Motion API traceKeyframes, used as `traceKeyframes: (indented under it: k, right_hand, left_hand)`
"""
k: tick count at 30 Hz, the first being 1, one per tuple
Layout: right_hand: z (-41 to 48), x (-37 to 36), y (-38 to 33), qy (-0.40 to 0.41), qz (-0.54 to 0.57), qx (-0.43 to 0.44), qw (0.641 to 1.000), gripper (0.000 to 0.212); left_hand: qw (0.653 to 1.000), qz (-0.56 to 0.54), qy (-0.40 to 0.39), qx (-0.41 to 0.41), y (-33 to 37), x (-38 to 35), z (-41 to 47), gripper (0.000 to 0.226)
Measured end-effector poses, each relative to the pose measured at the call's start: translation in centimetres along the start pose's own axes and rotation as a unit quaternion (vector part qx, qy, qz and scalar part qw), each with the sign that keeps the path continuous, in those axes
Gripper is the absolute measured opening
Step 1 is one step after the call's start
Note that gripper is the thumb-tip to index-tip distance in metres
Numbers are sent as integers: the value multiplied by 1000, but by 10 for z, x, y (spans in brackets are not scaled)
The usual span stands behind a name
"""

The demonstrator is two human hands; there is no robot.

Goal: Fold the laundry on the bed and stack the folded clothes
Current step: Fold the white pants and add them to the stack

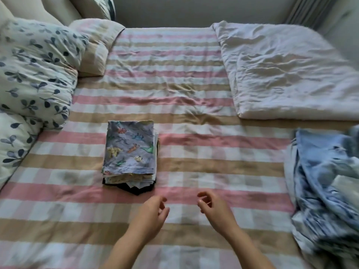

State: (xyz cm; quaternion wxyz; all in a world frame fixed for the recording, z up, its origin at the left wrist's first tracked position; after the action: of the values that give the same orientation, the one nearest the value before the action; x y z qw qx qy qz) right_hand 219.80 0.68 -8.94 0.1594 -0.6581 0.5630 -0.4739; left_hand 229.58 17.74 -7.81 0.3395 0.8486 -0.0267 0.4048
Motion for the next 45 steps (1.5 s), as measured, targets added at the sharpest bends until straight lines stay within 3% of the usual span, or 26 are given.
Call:
traceKeyframes:
  k: [3, 6, 16, 21, 24, 28, 31, 33, 35, 39, 45]
  right_hand:
    - [-40, 55, 42, 1, -131, -21, 991, 23]
    - [-75, 115, 90, 21, -166, -47, 985, 28]
    - [-150, 279, 229, 123, -129, -89, 980, 25]
    - [-146, 333, 298, 229, -77, -110, 964, 26]
    - [-129, 354, 339, 268, -96, -141, 948, 36]
    - [-105, 366, 369, 272, -207, -173, 924, 55]
    - [-96, 372, 379, 298, -232, -178, 908, 39]
    - [-94, 375, 380, 329, -219, -166, 903, 15]
    - [-95, 377, 378, 353, -180, -147, 906, 8]
    - [-108, 383, 348, 391, -92, -48, 914, 7]
    - [-135, 395, 255, 390, -9, 114, 914, 10]
  left_hand:
    - [997, 67, -41, -28, 63, -38, -4, 36]
    - [993, 90, -56, -47, 135, -83, -1, 36]
    - [973, 97, -118, -174, 349, -236, 30, 27]
    - [969, 25, -79, -231, 429, -294, 63, 21]
    - [968, 9, -66, -243, 457, -328, 92, 29]
    - [961, 121, -38, -247, 469, -354, 133, 57]
    - [951, 202, -34, -229, 469, -364, 154, 61]
    - [951, 213, -22, -222, 469, -367, 162, 44]
    - [953, 197, -6, -229, 470, -364, 166, 24]
    - [961, 72, -4, -268, 471, -339, 157, 10]
    - [947, -198, 41, -247, 458, -254, 106, 18]
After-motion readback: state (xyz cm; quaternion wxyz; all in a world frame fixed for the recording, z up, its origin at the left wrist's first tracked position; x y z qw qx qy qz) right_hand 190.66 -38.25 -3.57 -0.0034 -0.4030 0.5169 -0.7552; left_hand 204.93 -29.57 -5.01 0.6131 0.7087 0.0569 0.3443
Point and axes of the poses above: each hand's wrist, its own z-axis towards the middle knuckle, its own x-axis out of the back of the hand, y = z × x, the point moved 3 cm from there along z, towards the middle knuckle, and after that the axes turned 7 degrees about -y, right-handed, at the moved point
